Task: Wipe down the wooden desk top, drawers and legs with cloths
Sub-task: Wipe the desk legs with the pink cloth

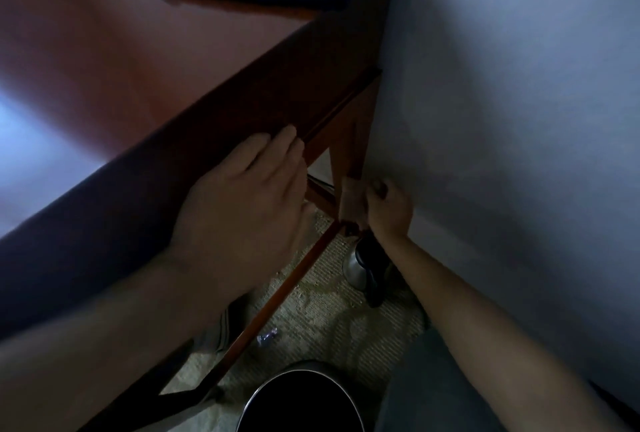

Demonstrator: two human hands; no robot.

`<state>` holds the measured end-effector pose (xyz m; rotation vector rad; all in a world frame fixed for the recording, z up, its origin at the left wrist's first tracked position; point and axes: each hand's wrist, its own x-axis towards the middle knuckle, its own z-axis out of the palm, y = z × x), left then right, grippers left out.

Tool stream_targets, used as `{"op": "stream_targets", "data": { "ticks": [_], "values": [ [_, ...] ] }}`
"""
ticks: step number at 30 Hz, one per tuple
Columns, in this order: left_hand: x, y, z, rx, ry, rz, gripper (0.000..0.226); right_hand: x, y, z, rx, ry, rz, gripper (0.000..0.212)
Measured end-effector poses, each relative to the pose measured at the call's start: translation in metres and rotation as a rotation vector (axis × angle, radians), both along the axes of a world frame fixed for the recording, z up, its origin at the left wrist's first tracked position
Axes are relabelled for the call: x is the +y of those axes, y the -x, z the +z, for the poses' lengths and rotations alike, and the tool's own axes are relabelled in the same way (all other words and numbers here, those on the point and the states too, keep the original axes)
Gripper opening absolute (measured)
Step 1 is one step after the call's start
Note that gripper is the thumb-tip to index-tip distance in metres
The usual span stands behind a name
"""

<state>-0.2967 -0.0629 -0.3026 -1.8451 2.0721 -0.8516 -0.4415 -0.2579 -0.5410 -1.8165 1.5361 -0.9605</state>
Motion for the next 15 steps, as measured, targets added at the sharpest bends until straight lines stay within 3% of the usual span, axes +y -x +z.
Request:
{"op": "stream_targets", "data": {
  "ticks": [4, 6, 10, 15],
  "values": [
    [-0.012, -0.010, 0.066, 0.033, 0.062, -0.100, 0.066, -0.015, -0.004, 0.049, -0.544, -0.167, -0.252, 0.012],
    [-0.015, -0.022, 0.087, 0.053, 0.007, -0.075, 0.076, -0.018, -0.014, 0.058, -0.705, -0.173, -0.326, 0.017],
    [-0.021, -0.040, 0.096, 0.033, -0.078, -0.045, 0.083, -0.003, -0.052, 0.062, -0.709, -0.206, -0.266, 0.026],
    [-0.027, -0.048, 0.087, 0.147, -0.082, 0.076, 0.096, -0.005, -0.077, 0.043, -0.613, -0.331, -0.332, 0.036]
  ]
}}
